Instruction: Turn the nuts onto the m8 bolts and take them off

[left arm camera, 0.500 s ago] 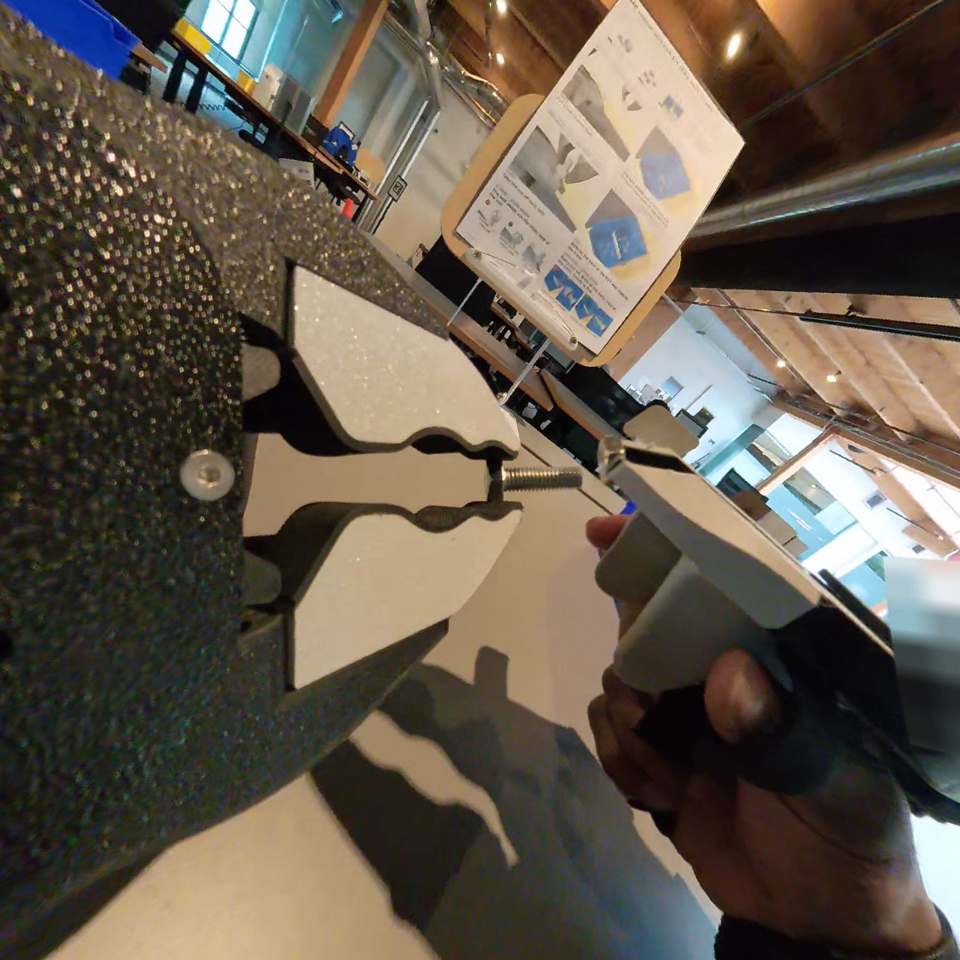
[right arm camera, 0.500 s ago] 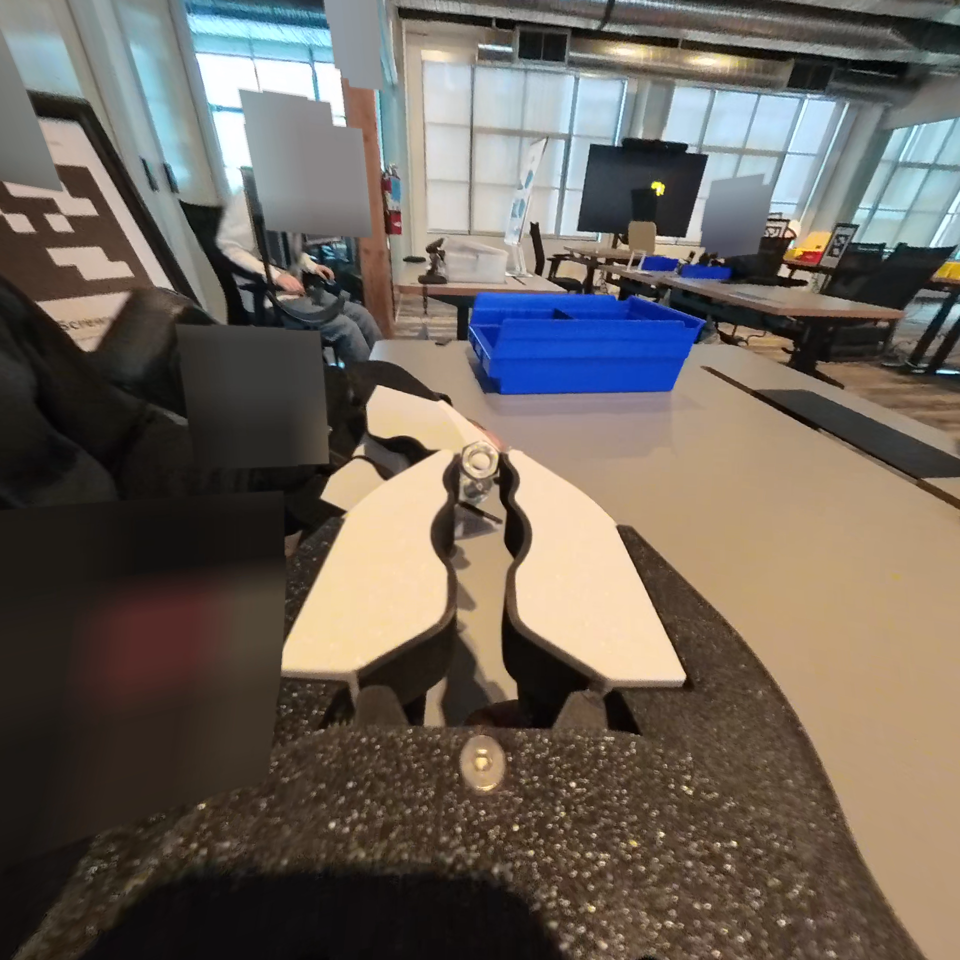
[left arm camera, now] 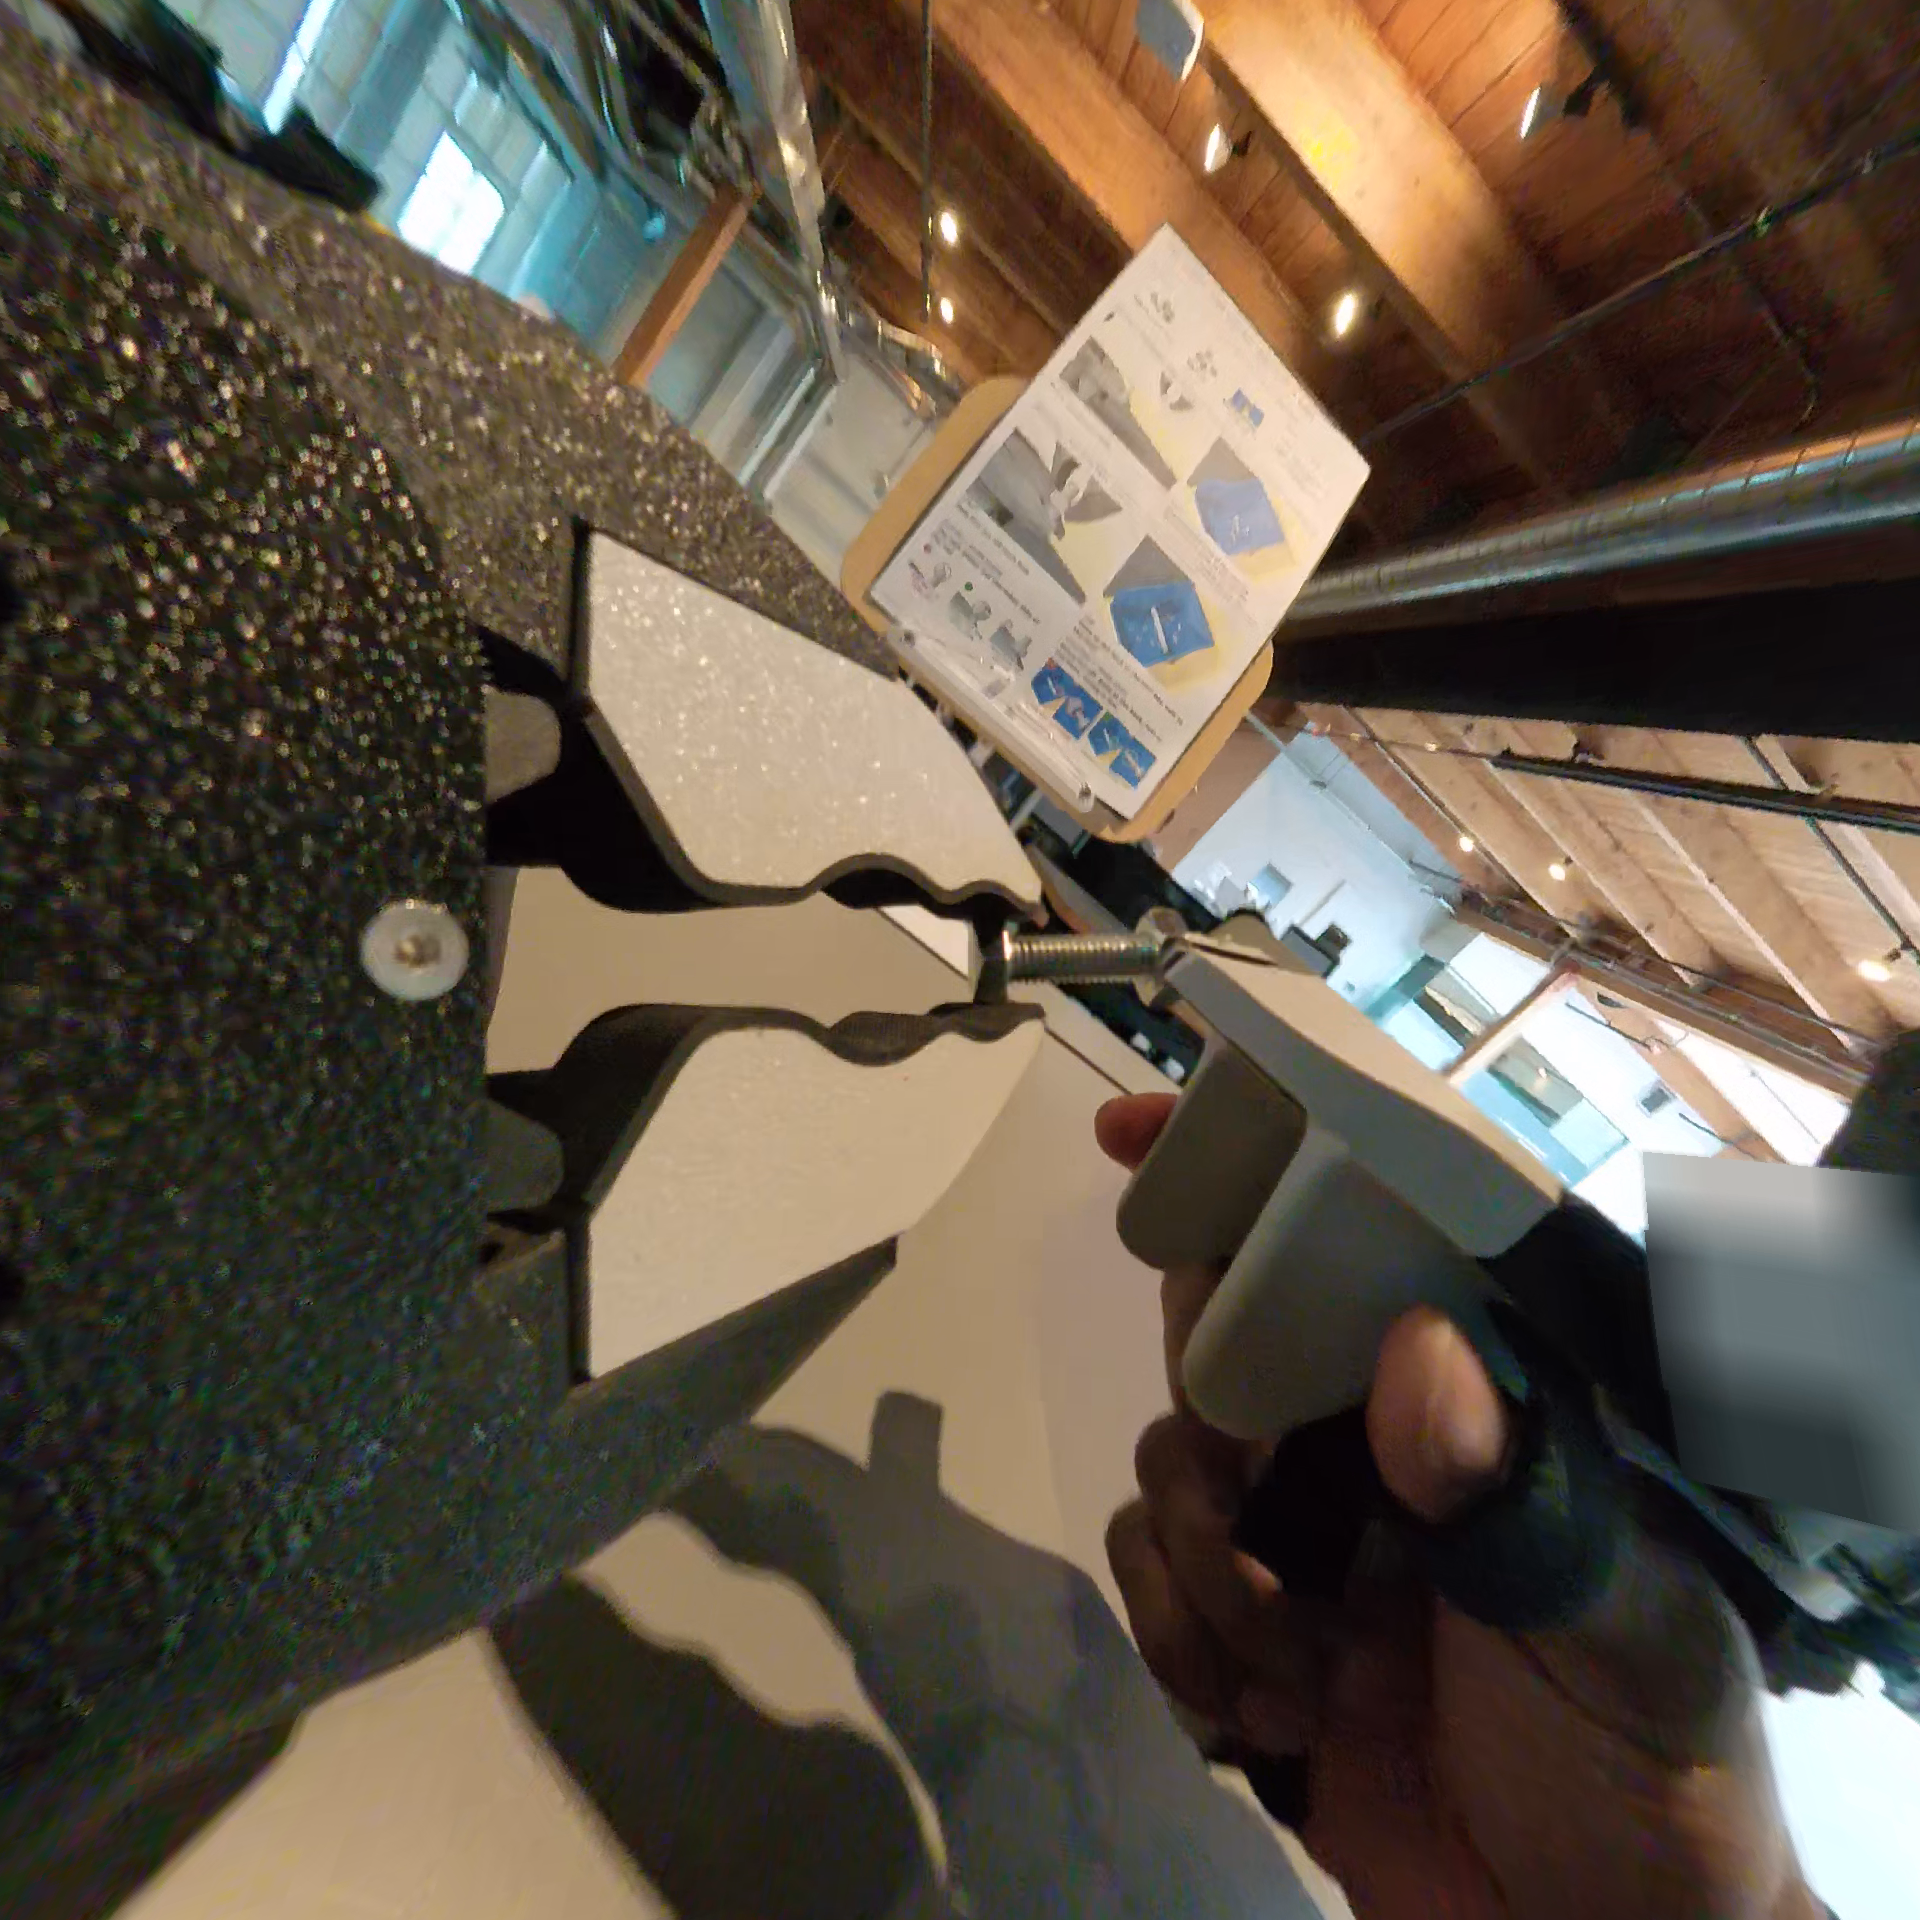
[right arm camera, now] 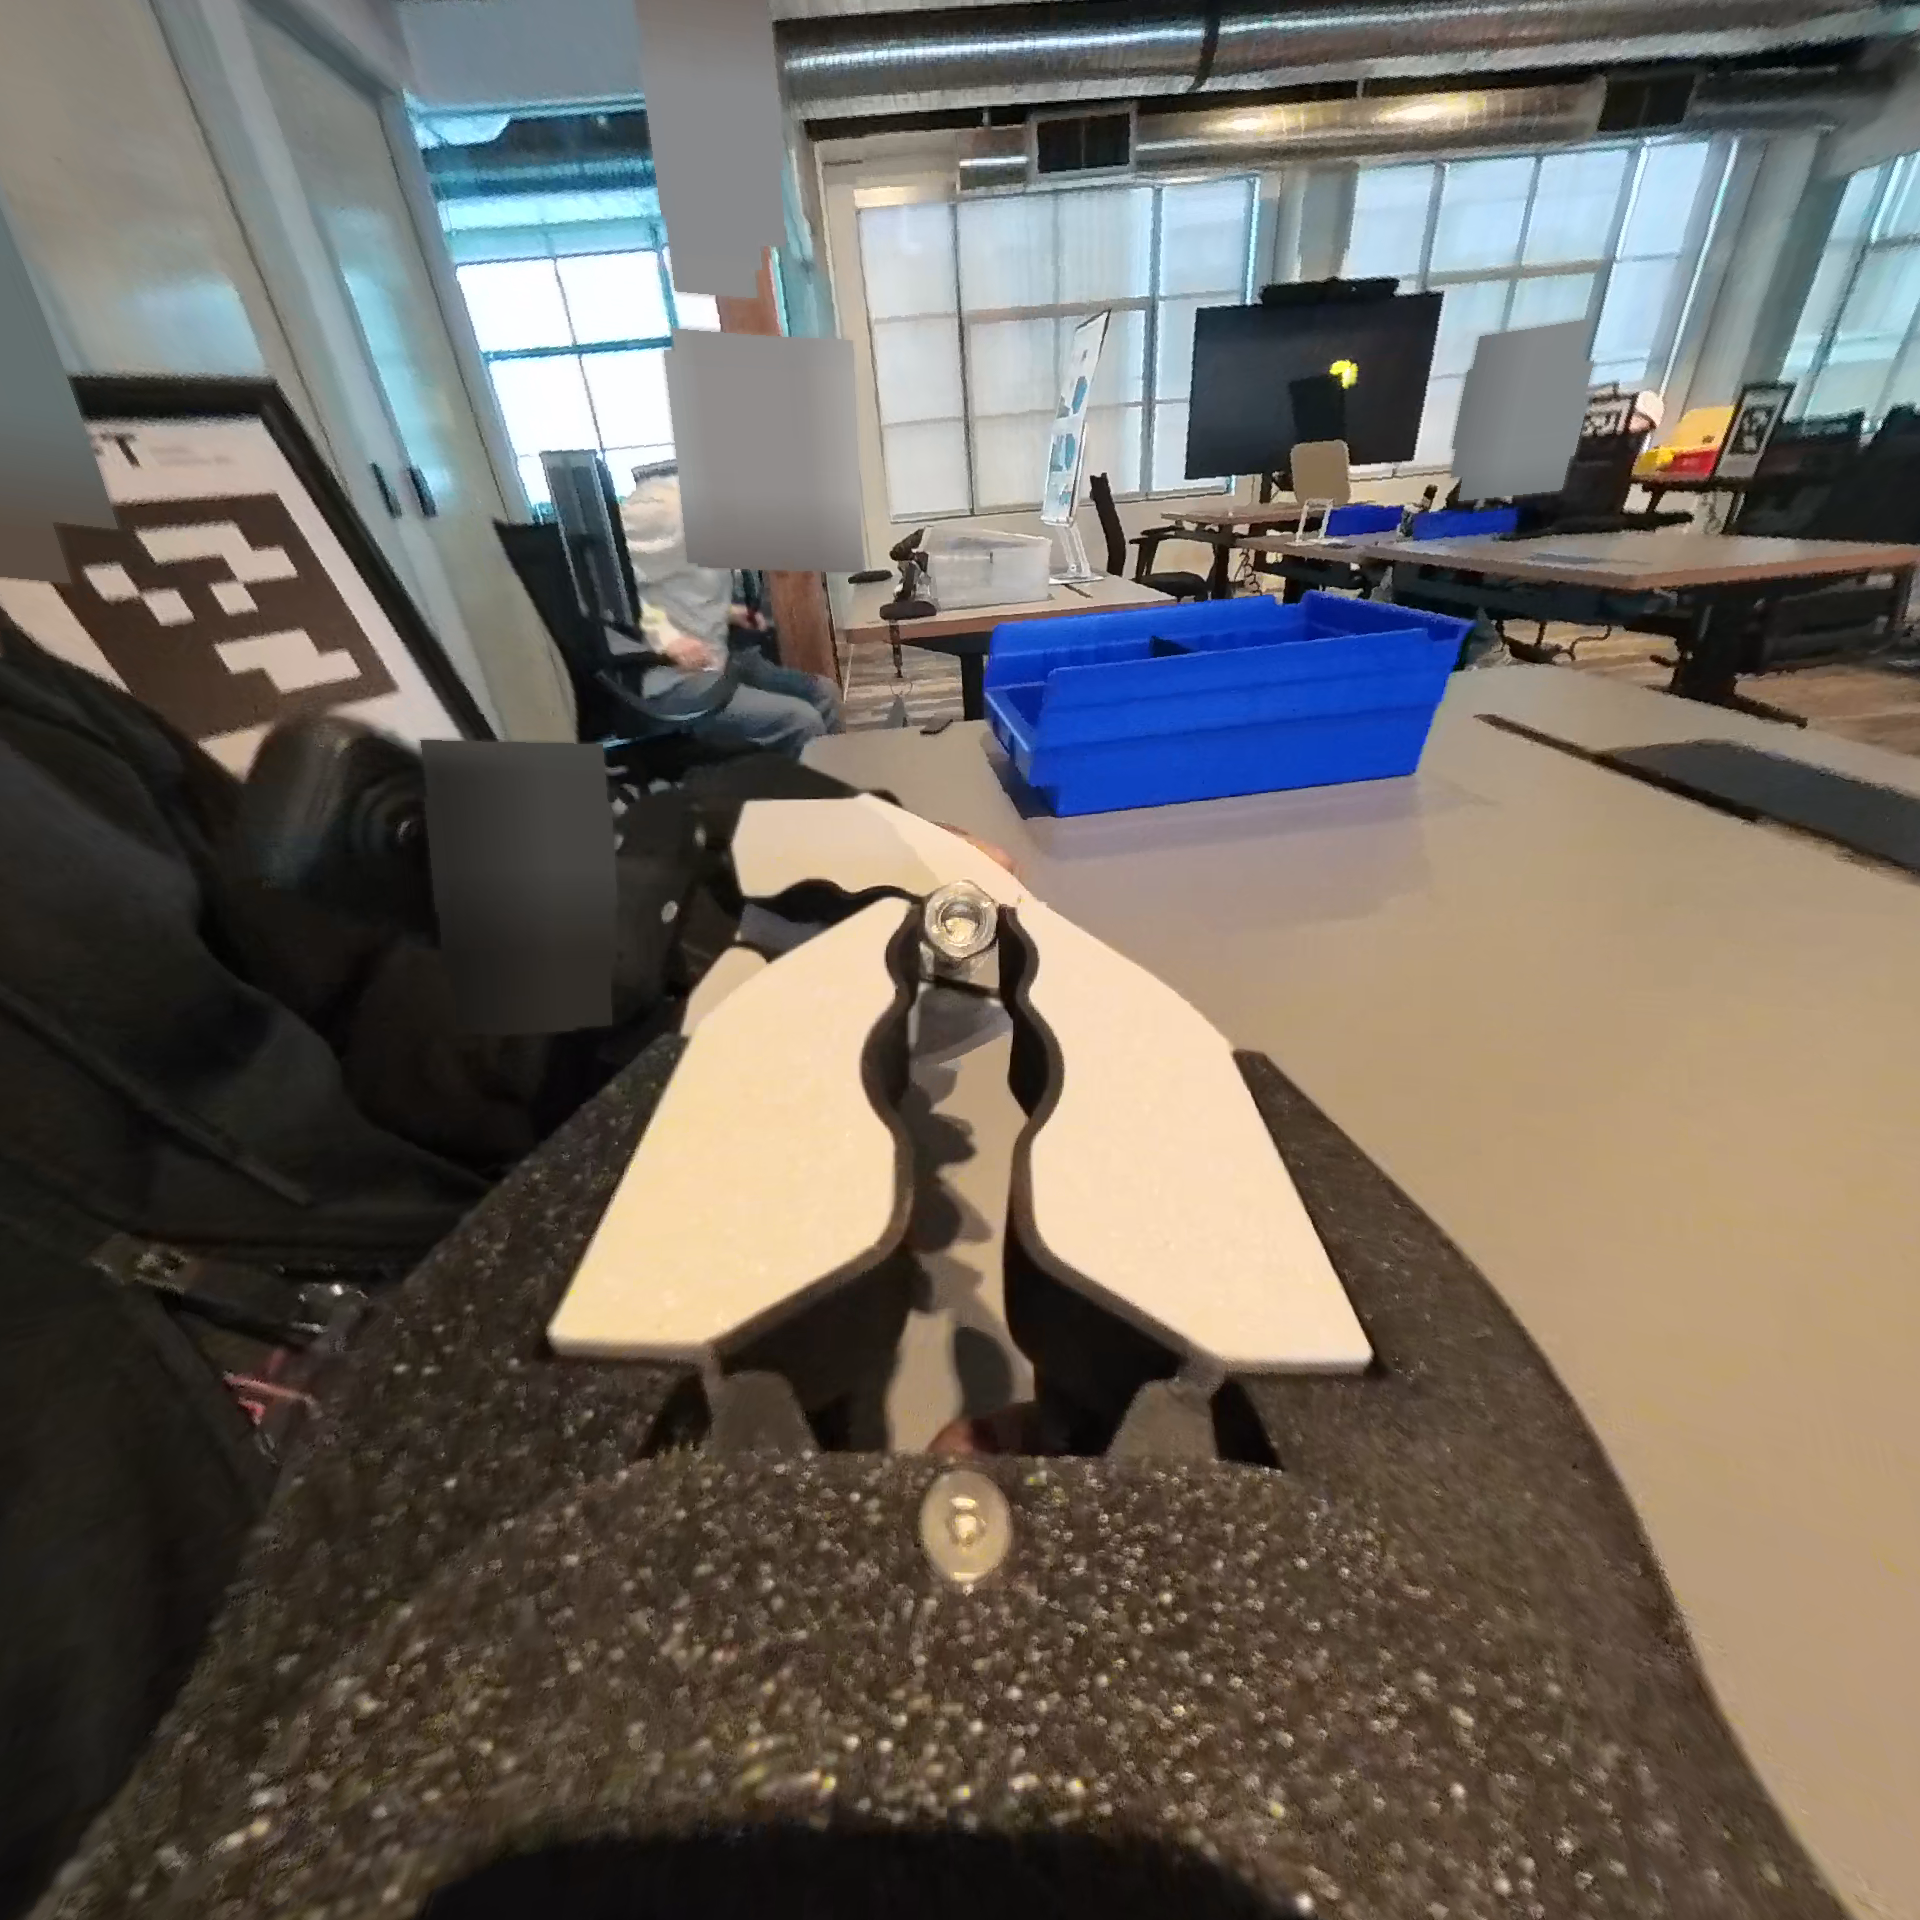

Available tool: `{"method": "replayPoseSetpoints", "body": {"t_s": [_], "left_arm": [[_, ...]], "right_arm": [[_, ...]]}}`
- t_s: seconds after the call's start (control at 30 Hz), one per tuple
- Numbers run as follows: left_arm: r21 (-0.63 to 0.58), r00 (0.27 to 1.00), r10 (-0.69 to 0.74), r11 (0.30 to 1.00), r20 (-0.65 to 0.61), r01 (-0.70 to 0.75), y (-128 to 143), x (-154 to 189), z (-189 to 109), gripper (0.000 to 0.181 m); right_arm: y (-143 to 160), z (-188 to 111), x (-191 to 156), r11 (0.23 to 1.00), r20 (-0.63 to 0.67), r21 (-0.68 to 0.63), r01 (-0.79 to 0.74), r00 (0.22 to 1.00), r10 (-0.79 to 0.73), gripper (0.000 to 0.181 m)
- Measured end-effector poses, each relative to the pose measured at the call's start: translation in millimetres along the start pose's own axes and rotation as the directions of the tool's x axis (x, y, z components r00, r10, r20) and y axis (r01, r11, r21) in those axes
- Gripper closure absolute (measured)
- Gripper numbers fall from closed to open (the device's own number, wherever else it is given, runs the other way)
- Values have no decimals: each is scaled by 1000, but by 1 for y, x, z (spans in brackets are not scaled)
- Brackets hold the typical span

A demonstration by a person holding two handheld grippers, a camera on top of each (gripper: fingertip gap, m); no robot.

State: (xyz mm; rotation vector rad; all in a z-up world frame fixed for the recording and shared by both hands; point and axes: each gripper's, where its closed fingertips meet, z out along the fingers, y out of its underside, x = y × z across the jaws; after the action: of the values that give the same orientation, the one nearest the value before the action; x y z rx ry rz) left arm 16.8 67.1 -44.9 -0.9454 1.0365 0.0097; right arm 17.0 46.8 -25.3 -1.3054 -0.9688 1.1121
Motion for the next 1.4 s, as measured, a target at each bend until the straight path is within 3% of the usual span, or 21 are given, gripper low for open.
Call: {"method": "replayPoseSetpoints", "body": {"t_s": [0.2,0.3,0.53,0.87,1.4], "left_arm": [[-127,944,280,957,175,-261,6,-15,-1,167],[-154,927,314,946,204,-286,7,-19,-2,167],[-76,978,111,992,174,-99,4,-21,-3,167],[-32,992,-16,999,129,20,1,-17,-2,167],[66,944,-328,942,-42,330,-9,-8,-2,167]], "right_arm": [[-1,7,9,959,-52,34,-283,957,284,167],[-3,10,12,920,-79,47,-390,916,393,167],[-10,15,8,916,-130,48,-399,906,402,167],[-13,16,7,912,-106,78,-404,906,410,167],[-31,12,1,930,-90,119,-347,929,358,161]]}}
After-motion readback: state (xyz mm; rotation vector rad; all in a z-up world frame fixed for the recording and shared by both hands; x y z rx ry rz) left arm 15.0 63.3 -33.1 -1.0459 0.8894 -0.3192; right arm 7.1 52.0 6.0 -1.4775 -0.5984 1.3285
